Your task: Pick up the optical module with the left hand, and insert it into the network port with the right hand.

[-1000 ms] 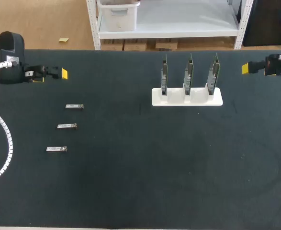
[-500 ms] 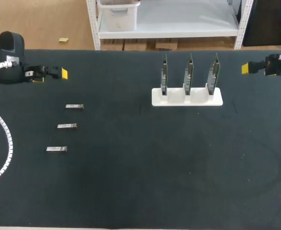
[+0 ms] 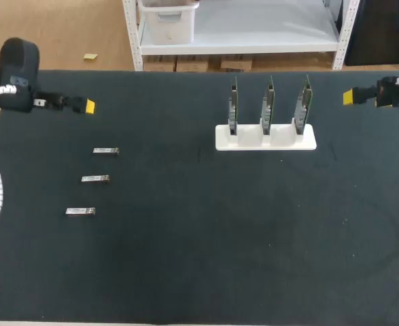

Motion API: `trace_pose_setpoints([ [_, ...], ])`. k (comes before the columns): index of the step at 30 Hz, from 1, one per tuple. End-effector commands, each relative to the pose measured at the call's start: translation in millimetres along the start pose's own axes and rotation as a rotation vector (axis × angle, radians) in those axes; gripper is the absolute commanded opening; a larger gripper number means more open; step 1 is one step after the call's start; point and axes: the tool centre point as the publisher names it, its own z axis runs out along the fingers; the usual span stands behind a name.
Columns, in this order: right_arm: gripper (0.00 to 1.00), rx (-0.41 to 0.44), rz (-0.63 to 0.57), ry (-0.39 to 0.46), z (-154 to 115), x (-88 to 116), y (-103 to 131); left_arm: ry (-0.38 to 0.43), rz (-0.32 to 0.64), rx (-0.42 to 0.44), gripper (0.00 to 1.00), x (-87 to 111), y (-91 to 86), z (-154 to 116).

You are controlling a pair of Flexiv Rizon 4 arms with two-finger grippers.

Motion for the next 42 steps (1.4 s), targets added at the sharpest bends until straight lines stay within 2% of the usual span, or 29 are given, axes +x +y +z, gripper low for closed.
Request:
trace_pose_setpoints([
  [1, 1.00, 0.004, 0.001, -0.001, -1.1, 0.5, 0.7, 0.104, 0.160, 0.095, 1.00, -16.3, 3.8, 11.4],
  [2, 1.00, 0.004, 0.001, -0.001, -1.1, 0.5, 0.7, 0.120, 0.194, 0.161, 1.00, -17.8, 4.6, 13.1],
  [3, 1.00, 0.004, 0.001, -0.001, -1.1, 0.5, 0.7, 0.124, 0.227, 0.179, 1.00, -19.7, 5.6, 13.4],
  [5, 1.00, 0.004, 0.001, -0.001, -1.1, 0.5, 0.7, 0.175, 0.302, 0.174, 1.00, -23.3, 10.2, 18.5],
  [8, 1.00, 0.004, 0.001, -0.001, -1.1, 0.5, 0.7, 0.202, 0.362, 0.163, 1.00, -27.2, 20.2, 25.4],
  [12, 1.00, 0.004, 0.001, -0.001, -1.1, 0.5, 0.7, 0.245, 0.447, 0.119, 1.00, -27.3, 28.5, 33.7],
  [17, 1.00, 0.004, 0.001, -0.001, -1.1, 0.5, 0.7, 0.374, 0.619, 0.110, 1.00, -19.5, 34.5, 48.7],
  [22, 1.00, 0.004, 0.001, -0.001, -1.1, 0.5, 0.7, 0.464, 0.783, -0.009, 1.00, -11.3, 32.9, 61.2],
  [25, 1.00, 0.004, 0.001, -0.001, -1.1, 0.5, 0.7, 0.509, 0.837, -0.049, 1.00, -2.6, 34.7, 71.6],
  [31, 1.00, 0.004, 0.001, -0.001, -1.1, 0.5, 0.7, 0.596, 0.910, -0.057, 1.00, 16.5, 41.5, 86.8],
  [42, 1.00, 0.004, 0.001, -0.001, -1.1, 0.5, 0.7, 0.716, 0.925, -0.020, 1.00, 39.8, 55.3, 100.7],
])
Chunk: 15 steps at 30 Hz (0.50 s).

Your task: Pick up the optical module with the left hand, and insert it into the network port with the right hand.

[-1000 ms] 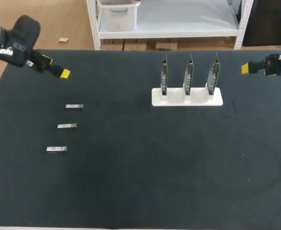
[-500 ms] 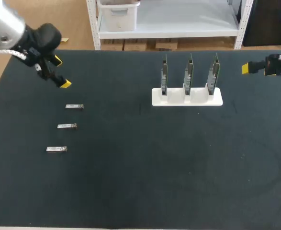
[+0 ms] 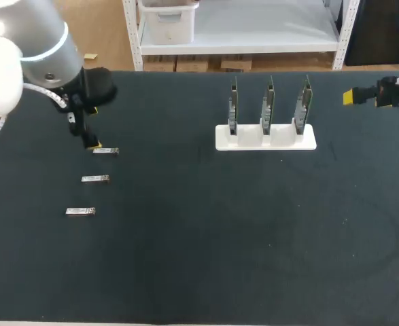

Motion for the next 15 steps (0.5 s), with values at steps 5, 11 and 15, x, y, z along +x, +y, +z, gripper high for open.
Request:
trace_pose_setpoints([
  [5, 1.00, 0.004, 0.001, -0.001, -1.1, 0.5, 0.7, 0.109, 0.009, 0.069, 1.00, 3.8, 4.6, 21.1],
  [11, 1.00, 0.004, 0.001, -0.001, -1.1, 0.5, 0.7, 0.114, 0.059, 0.102, 1.00, 9.7, 0.8, 32.4],
  [15, 1.00, 0.004, 0.001, -0.001, -1.1, 0.5, 0.7, 0.122, 0.062, 0.122, 1.00, 12.2, 0.9, 38.9],
])
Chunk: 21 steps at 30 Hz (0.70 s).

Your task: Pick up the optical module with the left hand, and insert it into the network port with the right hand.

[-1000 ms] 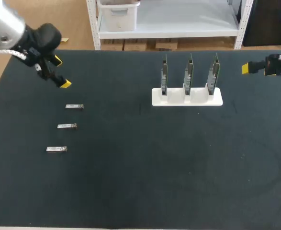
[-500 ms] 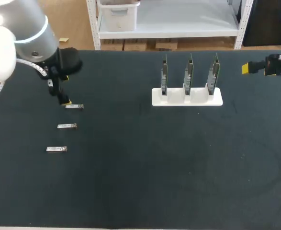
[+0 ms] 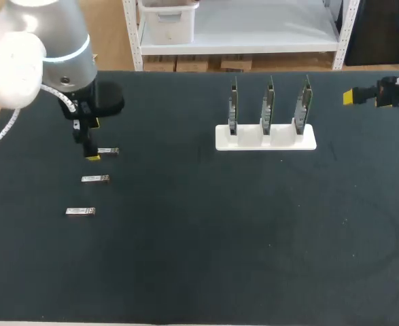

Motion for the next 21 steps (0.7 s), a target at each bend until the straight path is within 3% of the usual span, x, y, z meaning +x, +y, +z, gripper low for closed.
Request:
trace_pose_setpoints([
  [1, 1.00, 0.004, 0.001, -0.001, -1.1, 0.5, 0.7, 0.012, 0.005, 0.026, 1.00, 0.3, 8.2, 8.5],
  [21, 1.00, 0.004, 0.001, -0.001, -1.1, 0.5, 0.7, -0.027, 0.027, 0.070, 1.00, -4.3, -0.4, 21.7],
])
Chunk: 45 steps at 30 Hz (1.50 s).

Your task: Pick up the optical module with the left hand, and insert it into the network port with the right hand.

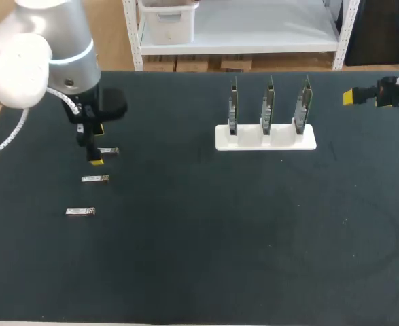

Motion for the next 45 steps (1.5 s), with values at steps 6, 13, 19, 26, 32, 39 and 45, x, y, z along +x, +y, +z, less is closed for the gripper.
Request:
trace_pose_setpoints([
  [6, 1.00, 0.004, 0.001, -0.001, -1.1, 0.5, 0.7, -0.005, 0.007, 0.002, 1.00, 4.7, 0.4, 3.3],
  [13, 1.00, 0.004, 0.001, -0.001, -1.1, 0.5, 0.7, 0.009, 0.005, 0.001, 1.00, 7.8, -0.5, 7.7],
  [19, 1.00, 0.004, 0.001, -0.001, -1.1, 0.5, 0.7, 0.014, 0.007, 0.002, 1.00, 8.3, -1.4, 9.9],
  [26, 1.00, 0.004, 0.001, -0.001, -1.1, 0.5, 0.7, 0.016, 0.000, -0.006, 0.00, 9.5, -0.4, 11.3],
  [32, 1.00, 0.004, 0.001, -0.001, -1.1, 0.5, 0.7, 0.014, -0.007, -0.009, 0.00, 9.9, -0.7, 12.0],
  [39, 1.00, 0.004, 0.001, -0.001, -1.1, 0.5, 0.7, -0.010, -0.044, -0.010, 0.00, 11.1, -0.2, 11.0],
  [45, 1.00, 0.004, 0.001, -0.001, -1.1, 0.5, 0.7, -0.051, -0.092, -0.011, 0.00, 11.7, 3.6, 2.8],
])
